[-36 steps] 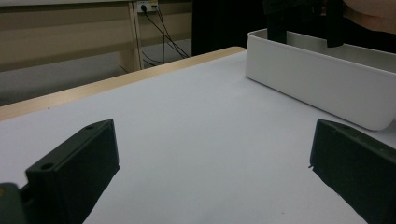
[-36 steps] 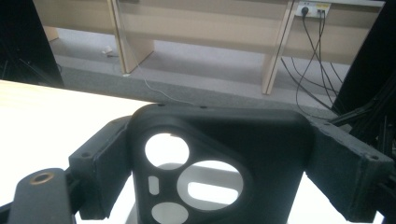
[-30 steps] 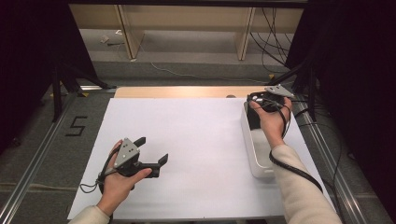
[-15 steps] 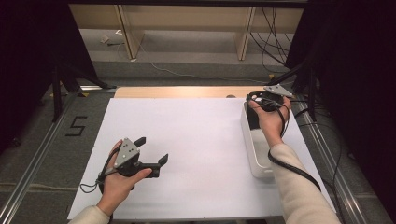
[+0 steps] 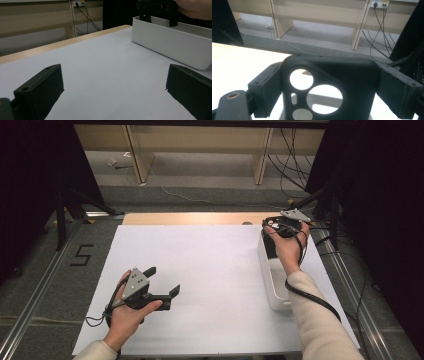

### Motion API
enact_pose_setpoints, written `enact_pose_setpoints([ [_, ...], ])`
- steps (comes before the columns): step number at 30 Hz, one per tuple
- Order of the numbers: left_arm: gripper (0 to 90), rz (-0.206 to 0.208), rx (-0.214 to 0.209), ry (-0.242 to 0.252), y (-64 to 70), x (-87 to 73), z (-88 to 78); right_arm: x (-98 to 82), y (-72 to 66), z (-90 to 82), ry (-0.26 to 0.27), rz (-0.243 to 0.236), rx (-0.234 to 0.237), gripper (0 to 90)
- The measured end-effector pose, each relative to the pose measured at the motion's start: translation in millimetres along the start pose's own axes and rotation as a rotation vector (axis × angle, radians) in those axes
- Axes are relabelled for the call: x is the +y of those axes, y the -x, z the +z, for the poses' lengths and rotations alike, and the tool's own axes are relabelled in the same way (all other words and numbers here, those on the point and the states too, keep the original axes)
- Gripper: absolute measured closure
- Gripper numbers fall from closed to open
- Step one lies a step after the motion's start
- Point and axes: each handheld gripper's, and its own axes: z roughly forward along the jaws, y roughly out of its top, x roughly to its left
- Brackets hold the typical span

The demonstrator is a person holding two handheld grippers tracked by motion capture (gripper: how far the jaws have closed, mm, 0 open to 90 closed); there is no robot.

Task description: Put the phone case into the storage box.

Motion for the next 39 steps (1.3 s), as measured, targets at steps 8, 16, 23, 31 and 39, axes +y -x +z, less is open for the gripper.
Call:
enact_pose_setpoints([
  [8, 0.7, 0.001, -0.001, -0.001, 0.4, 0.0, 0.1, -0.1, 0.5, 5.2, 0.001, 0.003, 0.002, 13.8],
  [16, 0.6, 0.001, 0.001, -0.001, 0.2, 0.2, 0.1, -0.1, 0.6, 9.6, 0.001, 0.008, -0.002, 13.6],
  [23, 0.6, 0.002, 0.0, 0.001, -0.4, 0.4, 0.0, -0.4, 1.9, 13.1, -0.002, 0.017, 0.002, 13.4],
  [31, 0.5, 0.002, 0.0, 0.0, -0.5, 0.4, 0.0, -2.2, 1.3, 18.0, -0.012, 0.014, -0.004, 12.8],
  [39, 0.5, 0.001, 0.002, 0.002, -0.8, 0.4, -0.3, -4.8, 1.6, 21.7, -0.013, 0.018, -0.007, 12.5],
])
